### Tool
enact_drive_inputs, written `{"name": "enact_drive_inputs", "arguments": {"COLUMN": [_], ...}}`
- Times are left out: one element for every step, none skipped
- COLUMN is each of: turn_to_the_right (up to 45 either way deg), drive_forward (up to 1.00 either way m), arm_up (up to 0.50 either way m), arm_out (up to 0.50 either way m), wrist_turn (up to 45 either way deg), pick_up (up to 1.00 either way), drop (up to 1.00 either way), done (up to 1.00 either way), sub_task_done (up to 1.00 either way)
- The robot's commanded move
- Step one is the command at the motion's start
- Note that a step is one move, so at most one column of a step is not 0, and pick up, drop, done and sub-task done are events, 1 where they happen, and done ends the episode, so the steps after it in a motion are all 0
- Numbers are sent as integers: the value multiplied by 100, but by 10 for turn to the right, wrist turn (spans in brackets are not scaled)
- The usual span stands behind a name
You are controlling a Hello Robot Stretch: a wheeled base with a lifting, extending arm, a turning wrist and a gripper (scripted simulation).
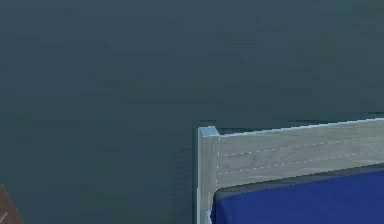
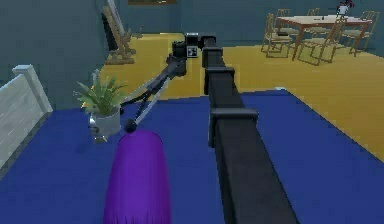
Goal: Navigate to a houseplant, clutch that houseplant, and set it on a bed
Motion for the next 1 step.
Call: {"name": "enact_drive_inputs", "arguments": {"turn_to_the_right": [0], "drive_forward": [0], "arm_up": [0], "arm_out": [0], "wrist_turn": [450], "pick_up": [0], "drop": [0], "done": [0], "sub_task_done": [0]}}
